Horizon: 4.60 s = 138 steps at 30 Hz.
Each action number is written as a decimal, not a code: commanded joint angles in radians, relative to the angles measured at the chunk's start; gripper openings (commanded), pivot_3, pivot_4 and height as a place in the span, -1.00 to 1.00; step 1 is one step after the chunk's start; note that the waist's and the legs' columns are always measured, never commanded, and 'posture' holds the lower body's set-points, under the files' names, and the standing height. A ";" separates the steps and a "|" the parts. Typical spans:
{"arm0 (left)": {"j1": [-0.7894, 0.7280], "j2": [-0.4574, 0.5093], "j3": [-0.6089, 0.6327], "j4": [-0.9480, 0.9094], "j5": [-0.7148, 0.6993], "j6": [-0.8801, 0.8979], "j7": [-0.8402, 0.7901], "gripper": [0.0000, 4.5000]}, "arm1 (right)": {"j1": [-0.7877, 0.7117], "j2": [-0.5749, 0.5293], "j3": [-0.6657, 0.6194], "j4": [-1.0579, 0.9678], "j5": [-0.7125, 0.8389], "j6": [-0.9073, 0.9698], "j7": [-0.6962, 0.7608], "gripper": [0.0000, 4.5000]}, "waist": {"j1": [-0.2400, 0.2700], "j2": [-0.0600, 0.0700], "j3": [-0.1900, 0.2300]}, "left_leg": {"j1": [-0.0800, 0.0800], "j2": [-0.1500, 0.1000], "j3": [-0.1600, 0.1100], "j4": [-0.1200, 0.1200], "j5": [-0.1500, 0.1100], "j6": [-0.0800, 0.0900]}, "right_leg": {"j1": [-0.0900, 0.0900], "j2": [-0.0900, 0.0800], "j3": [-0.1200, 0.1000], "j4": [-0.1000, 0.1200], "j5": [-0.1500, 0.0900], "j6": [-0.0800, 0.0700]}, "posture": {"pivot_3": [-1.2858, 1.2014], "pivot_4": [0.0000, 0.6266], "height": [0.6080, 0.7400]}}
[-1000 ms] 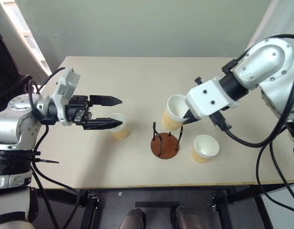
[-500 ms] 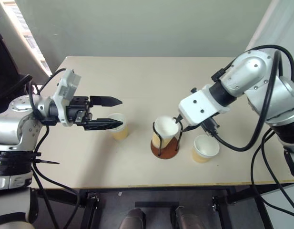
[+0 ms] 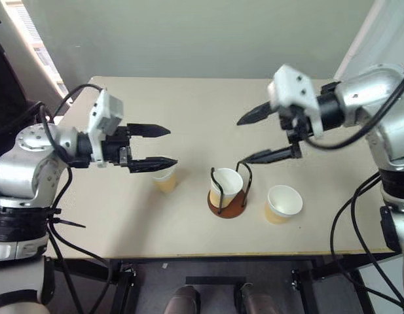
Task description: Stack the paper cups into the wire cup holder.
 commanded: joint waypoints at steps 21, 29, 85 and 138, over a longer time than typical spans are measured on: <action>0.117 0.299 -0.222 -0.162 0.468 -0.149 -0.002 1.00 | 0.124 -0.083 -0.186 -0.097 0.324 0.010 -0.063 0.88 | -0.001 0.000 0.000 | 0.000 0.000 -0.001 -0.002 -0.006 0.007 | -0.001 0.001 0.000 0.001 -0.001 -0.001 | 0.03 -0.52 1.00; 0.078 0.256 -0.282 -0.112 0.537 -0.153 -0.003 1.00 | 0.113 -0.067 -0.153 -0.083 0.345 -0.032 -0.067 0.88 | 0.000 0.000 0.000 | 0.000 0.000 -0.001 -0.001 -0.007 0.007 | -0.002 0.000 0.000 0.001 -0.001 -0.002 | 0.03 -0.52 1.00; -0.647 -0.247 -0.519 0.375 0.162 -0.300 -0.373 -0.99 | 0.134 -0.337 -0.189 0.022 0.303 -0.087 0.010 0.89 | 0.015 0.000 0.000 | -0.004 -0.001 -0.001 0.003 -0.008 0.011 | 0.000 -0.001 0.000 -0.002 0.005 0.017 | 0.03 -0.52 1.00; -0.720 -0.292 -0.685 0.479 0.143 -0.415 -0.373 0.98 | 0.323 -0.462 -0.275 -0.076 0.421 -0.074 0.040 0.89 | 0.026 0.000 0.000 | -0.010 -0.002 0.000 0.017 -0.014 0.020 | 0.007 -0.002 0.000 -0.015 0.009 0.028 | 0.03 -0.52 1.00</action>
